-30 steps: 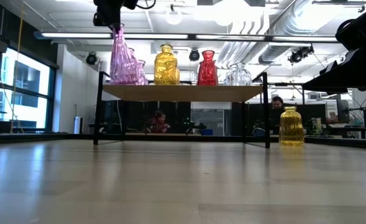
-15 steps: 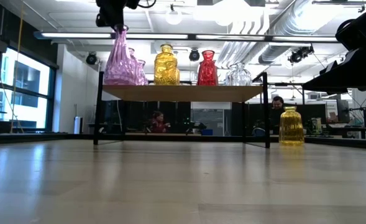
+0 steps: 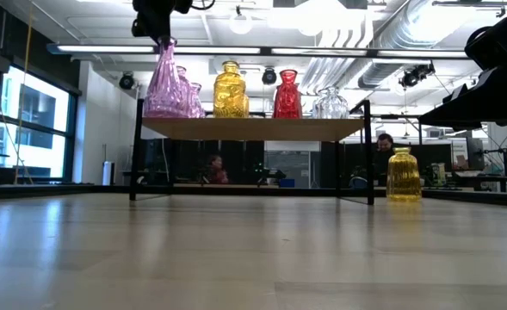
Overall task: Sort vases onto shelf
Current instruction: Put the purple vase on the shelf aligned with the other purple vases
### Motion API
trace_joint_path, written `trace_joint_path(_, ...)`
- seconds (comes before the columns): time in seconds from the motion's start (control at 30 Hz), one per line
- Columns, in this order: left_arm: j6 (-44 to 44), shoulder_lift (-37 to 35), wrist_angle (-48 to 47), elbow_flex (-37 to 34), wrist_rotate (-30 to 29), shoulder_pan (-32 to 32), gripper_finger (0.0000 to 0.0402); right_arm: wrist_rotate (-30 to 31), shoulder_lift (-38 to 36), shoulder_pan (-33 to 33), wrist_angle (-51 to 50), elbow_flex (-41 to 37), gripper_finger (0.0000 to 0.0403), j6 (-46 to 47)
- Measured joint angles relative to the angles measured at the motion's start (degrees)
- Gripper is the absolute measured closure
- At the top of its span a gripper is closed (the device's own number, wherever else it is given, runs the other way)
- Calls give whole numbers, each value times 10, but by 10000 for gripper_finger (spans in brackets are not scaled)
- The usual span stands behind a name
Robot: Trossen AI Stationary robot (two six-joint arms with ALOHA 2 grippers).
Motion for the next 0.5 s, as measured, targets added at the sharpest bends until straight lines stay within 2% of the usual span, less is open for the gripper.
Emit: trace_joint_path(0.5,12,0,4,0,-31,7,341,0,0,0,0,0,315,0)
